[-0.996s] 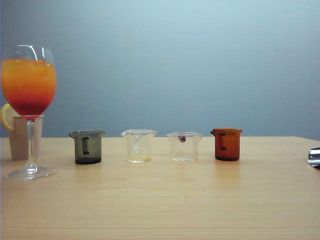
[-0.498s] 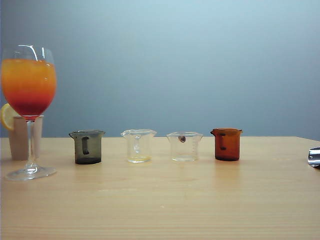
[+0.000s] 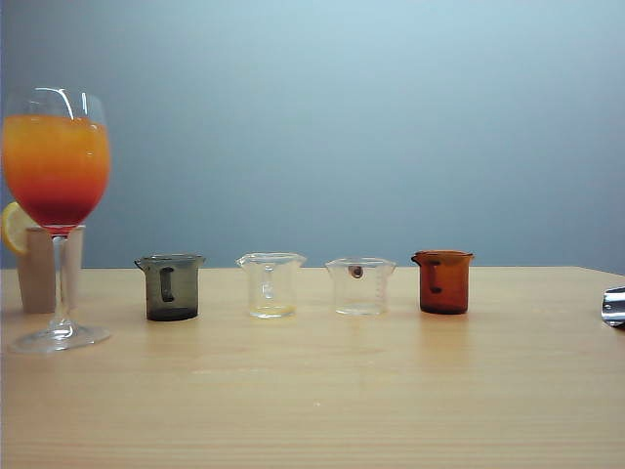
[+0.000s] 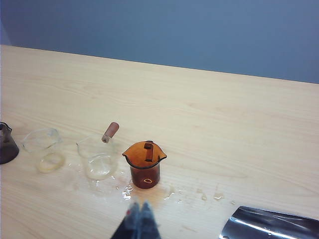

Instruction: Pick up the fourth measuring cup from the left, pour the grenadine inside into the goblet, and finally put the measuring cup back in its original place.

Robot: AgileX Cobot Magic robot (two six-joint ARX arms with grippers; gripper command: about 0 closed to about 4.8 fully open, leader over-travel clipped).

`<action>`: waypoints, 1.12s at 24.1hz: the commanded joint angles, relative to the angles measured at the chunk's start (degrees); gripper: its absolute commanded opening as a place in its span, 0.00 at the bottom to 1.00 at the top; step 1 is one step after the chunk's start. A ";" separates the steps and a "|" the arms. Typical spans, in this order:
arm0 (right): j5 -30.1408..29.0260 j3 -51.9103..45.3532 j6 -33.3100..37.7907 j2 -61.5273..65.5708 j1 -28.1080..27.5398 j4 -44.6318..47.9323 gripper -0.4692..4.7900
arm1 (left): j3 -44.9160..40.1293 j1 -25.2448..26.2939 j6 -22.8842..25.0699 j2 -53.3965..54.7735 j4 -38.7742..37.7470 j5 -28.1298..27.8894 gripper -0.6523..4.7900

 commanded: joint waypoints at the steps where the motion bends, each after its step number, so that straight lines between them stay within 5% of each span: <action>1: 0.00 0.33 0.04 -0.02 0.02 0.57 0.08 | 0.17 0.00 0.02 0.02 0.13 0.00 0.17; 9: 0.02 0.28 0.04 -0.02 -0.02 1.29 0.08 | 0.17 0.00 0.02 0.02 0.15 0.00 0.17; 12: 4.15 -1.68 -0.22 -0.98 -1.46 4.61 0.08 | 0.17 0.00 0.02 0.02 0.13 0.00 0.17; 15: 6.88 -7.52 -0.31 -4.79 -5.03 13.79 0.08 | 0.17 0.00 0.02 0.02 0.13 0.00 0.17; 17: 3.50 -15.37 -1.79 -10.99 -10.21 22.47 0.08 | 0.17 0.00 0.02 0.02 0.13 0.00 0.17; 27: 1.68 -29.99 -1.68 -27.30 -14.97 23.45 0.08 | 0.17 0.00 0.02 0.02 0.13 0.00 0.17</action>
